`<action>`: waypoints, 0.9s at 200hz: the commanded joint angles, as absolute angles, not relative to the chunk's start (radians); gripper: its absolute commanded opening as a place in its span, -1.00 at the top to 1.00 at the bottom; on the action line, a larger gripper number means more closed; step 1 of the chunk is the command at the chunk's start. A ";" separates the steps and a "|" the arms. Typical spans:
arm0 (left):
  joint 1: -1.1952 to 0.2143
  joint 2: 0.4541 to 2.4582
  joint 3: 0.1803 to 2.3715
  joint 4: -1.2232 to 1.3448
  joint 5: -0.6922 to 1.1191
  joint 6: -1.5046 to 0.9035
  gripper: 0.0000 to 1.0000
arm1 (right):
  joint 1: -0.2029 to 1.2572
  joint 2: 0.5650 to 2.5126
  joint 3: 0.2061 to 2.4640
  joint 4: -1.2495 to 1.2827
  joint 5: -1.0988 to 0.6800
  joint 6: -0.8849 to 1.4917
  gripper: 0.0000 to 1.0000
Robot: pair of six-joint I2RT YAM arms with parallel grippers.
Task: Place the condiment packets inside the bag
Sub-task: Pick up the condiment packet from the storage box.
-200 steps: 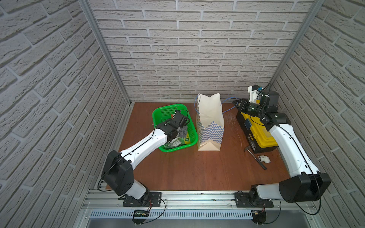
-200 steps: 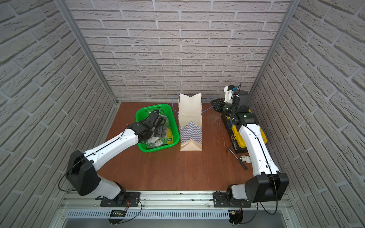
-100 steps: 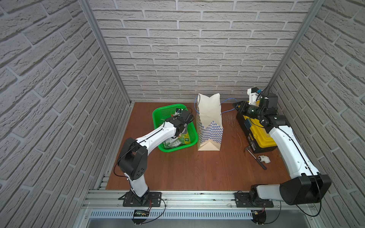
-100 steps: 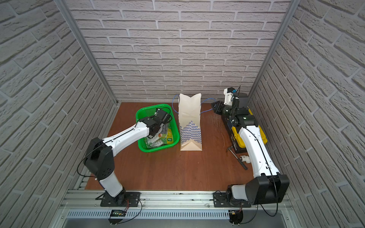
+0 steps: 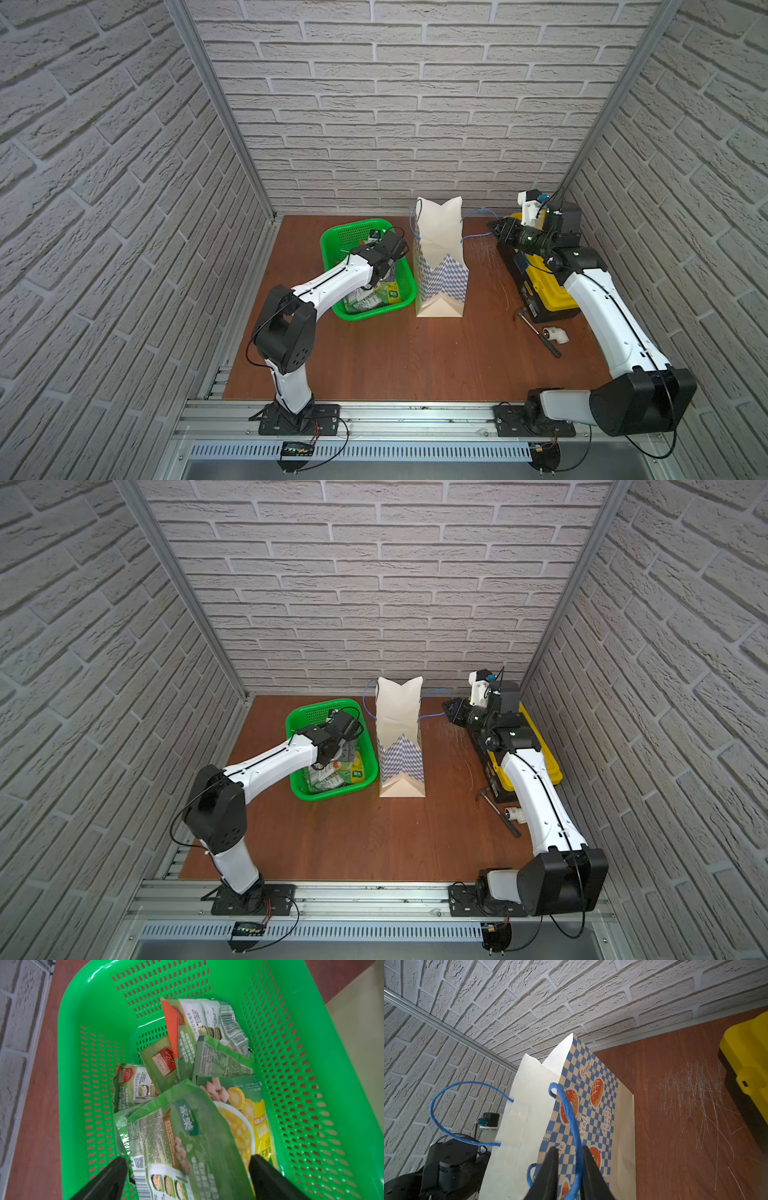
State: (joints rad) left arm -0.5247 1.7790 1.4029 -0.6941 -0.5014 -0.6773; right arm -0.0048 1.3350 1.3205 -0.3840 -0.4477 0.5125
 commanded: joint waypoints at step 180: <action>-0.635 1.433 1.491 -0.825 -0.614 -0.589 1.00 | -0.008 1.283 1.298 -0.328 -0.474 0.520 0.53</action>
